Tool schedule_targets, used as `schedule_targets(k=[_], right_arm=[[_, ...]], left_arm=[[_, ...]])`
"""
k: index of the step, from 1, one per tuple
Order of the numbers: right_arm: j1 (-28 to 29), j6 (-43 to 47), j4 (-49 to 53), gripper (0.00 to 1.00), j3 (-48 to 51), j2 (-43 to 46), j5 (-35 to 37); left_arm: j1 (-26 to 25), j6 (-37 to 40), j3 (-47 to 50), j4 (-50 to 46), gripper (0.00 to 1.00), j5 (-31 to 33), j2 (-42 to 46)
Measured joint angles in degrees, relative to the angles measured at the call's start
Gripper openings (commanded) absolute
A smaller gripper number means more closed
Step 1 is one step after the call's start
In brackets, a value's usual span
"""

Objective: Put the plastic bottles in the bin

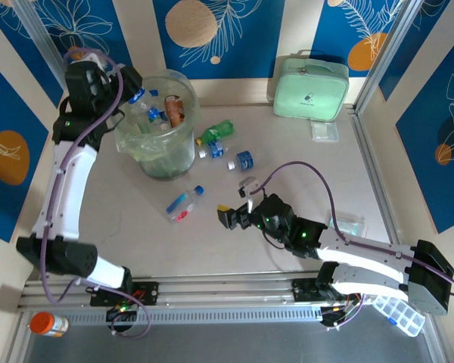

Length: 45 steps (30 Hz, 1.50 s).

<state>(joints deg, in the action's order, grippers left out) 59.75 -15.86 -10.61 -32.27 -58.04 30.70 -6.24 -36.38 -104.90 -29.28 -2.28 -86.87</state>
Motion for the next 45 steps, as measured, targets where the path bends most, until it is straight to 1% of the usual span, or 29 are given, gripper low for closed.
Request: schedule_targets(k=[4,7,11,15,20,21,26,33,40,45], right_arm=[[1.0,0.6,0.9,0.95,-2.0,-2.8,2.2],[2.1,1.2,1.2,0.95,-2.5,-4.6,3.4],[3.4,2.3,2.0,0.95,-3.1,-6.3,5.4],[4.5,3.4,2.4,0.95,-4.2,-7.4,7.0],[5.7,4.9,2.3,0.95,-5.3,-8.6,8.8],[5.9,5.1,2.3,0.95,-5.3,-8.8,9.0],[6.5,6.3,2.3,0.95,-5.3,-9.7,10.3],[7.0,7.1,2.2,0.95,-5.6,-10.6,11.1],[7.6,8.0,2.1,0.95,-5.9,-10.8,11.4],[7.6,8.1,1.7,0.95,-5.9,-10.8,11.6]], left_arm=[[0.7,1.7,-11.2,-6.5,0.37,-3.9,-10.4],[0.8,4.0,-16.7,-11.8,0.38,-6.2,-16.8],[0.8,6.8,-20.3,-18.4,0.41,-8.3,-22.8],[1.2,8.5,-22.2,-22.8,0.44,-11.3,-27.0],[2.0,8.4,-25.8,-25.4,0.53,-17.8,-32.0],[2.0,8.4,-26.4,-25.7,0.55,-18.6,-32.7],[2.0,8.5,-28.4,-26.3,0.72,-20.3,-34.9],[2.1,8.6,-29.1,-26.3,0.86,-20.4,-35.2],[2.1,8.6,-28.6,-26.0,0.89,-20.6,-34.4],[2.0,8.5,-23.5,-25.2,0.89,-19.4,-30.0]])
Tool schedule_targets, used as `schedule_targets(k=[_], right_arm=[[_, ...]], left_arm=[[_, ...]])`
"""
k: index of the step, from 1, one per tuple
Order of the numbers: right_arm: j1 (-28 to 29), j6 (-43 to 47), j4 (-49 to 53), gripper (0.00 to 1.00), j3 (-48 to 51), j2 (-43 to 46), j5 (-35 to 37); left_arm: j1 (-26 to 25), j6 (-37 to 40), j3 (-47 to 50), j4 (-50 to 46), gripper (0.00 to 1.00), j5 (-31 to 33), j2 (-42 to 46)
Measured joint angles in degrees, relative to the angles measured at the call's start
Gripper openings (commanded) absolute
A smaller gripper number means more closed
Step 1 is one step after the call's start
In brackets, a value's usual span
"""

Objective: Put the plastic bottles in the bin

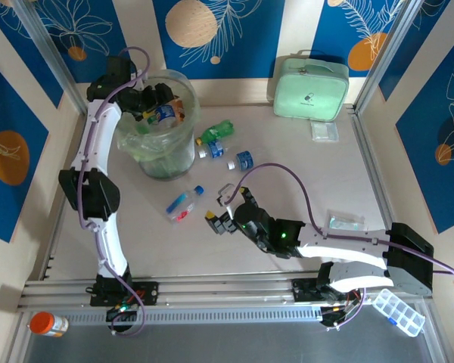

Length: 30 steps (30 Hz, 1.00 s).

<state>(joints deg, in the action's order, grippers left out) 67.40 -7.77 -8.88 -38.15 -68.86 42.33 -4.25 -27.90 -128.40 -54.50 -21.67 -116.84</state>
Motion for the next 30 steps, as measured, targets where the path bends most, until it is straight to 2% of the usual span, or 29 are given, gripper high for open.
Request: schedule_targets(k=[5,9,12,15,20,24,27,30], right_arm=[[0.0,0.3,-0.2,0.95,0.0,0.0,0.7],[0.0,0.3,-0.5,0.95,0.0,0.0,1.2],[-0.3,0.1,-0.5,0.95,0.0,0.2,1.1],[-1.5,-0.8,-0.3,0.95,0.0,1.1,0.3],[-4.0,-3.0,0.4,0.95,0.0,3.5,-1.7],[-5.4,-4.7,0.9,0.95,0.3,4.8,-3.4],[-6.0,-5.6,1.3,0.95,0.8,5.8,-4.5],[-6.6,-6.3,1.4,0.95,1.2,6.5,-5.4]], left_arm=[[-1.0,1.2,4.6,0.8,0.86,5.3,7.3],[-3.5,2.0,15.2,4.2,0.86,14.8,19.0],[-8.2,2.7,26.1,8.0,0.85,21.0,30.1],[-15.0,3.1,35.1,10.6,0.86,25.8,39.9],[-25.9,3.1,45.7,13.5,0.86,31.9,50.5],[-33.6,0.9,58.8,16.1,0.86,36.7,59.4],[-36.9,-1.1,67.8,17.3,0.87,39.3,63.7],[-38.0,-2.1,75.1,19.4,0.89,40.7,64.3]])
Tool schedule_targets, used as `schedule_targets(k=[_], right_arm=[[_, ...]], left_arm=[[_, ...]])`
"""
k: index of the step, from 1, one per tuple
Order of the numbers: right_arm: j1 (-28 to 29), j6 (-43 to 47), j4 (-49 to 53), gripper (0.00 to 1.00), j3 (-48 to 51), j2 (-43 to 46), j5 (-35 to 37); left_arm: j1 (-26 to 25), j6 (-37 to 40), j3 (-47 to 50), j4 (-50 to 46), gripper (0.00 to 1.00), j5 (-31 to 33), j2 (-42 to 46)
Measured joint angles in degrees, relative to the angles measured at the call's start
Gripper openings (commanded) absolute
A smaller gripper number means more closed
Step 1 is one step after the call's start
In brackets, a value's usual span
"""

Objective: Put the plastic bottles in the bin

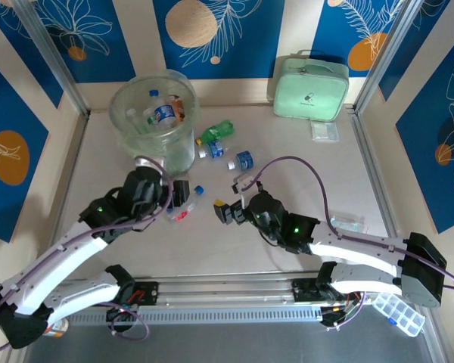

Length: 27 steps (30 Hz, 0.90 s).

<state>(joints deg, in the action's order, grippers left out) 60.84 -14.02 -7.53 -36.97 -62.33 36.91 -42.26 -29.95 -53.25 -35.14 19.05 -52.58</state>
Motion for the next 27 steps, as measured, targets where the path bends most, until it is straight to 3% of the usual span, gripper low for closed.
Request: schedule_targets(k=[7,18,27], right_arm=[[-0.6,-1.0,0.5,0.95,0.3,0.4,-1.3],[-1.6,-1.5,0.8,0.95,0.9,2.9,-2.7],[-2.2,-2.1,1.6,0.95,1.1,2.7,-4.5]], left_arm=[[-1.4,3.2,9.2,6.6,0.91,5.5,-6.8],[-0.9,9.9,9.5,16.6,0.98,6.8,-28.2],[4.9,10.4,9.9,20.3,0.98,-1.5,-32.0]])
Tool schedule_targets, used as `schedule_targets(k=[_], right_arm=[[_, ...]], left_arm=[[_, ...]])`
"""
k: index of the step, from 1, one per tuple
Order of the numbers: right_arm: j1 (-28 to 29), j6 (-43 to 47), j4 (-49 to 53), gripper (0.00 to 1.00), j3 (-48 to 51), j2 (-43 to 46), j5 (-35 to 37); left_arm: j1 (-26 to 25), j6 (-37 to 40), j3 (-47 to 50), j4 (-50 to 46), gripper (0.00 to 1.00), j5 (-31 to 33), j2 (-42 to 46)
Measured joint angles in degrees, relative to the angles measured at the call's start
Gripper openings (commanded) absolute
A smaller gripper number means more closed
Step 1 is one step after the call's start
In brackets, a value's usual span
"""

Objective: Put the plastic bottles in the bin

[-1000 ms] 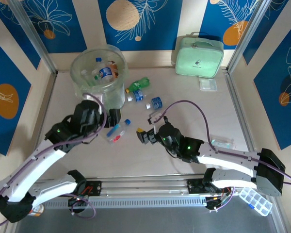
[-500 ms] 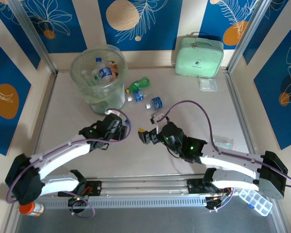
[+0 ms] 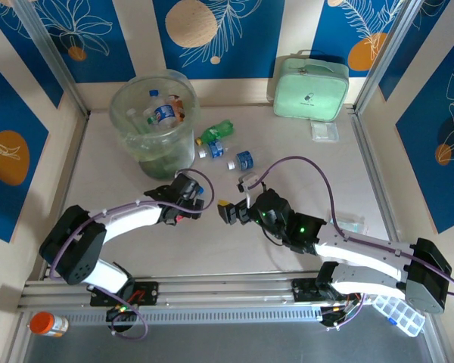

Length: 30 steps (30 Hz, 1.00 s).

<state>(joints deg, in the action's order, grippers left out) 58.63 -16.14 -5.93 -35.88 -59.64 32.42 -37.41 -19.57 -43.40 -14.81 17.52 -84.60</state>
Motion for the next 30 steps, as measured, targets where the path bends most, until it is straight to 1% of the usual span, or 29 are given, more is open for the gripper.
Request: schedule_targets(k=[5,8,10,22,30], right_arm=[[0.0,0.0,0.1,0.95,0.0,-1.3,-1.0],[-0.2,-0.1,0.1,0.95,0.0,-1.6,-1.2],[-0.2,-0.3,0.2,0.95,0.0,-1.7,-1.4],[-0.4,-0.5,0.2,0.95,0.0,-1.8,-1.5],[-0.4,-0.5,0.2,0.95,0.0,-1.8,-1.5]], left_arm=[[2.3,-0.8,1.3,1.4,0.93,-6.3,0.0],[2.3,-1.4,1.8,1.9,0.87,-9.3,0.0],[2.3,-1.7,1.9,2.0,0.8,-10.4,0.0],[2.3,-2.7,2.1,2.5,0.5,-10.5,0.0],[2.3,-2.7,2.3,3.5,0.42,-10.5,0.0]])
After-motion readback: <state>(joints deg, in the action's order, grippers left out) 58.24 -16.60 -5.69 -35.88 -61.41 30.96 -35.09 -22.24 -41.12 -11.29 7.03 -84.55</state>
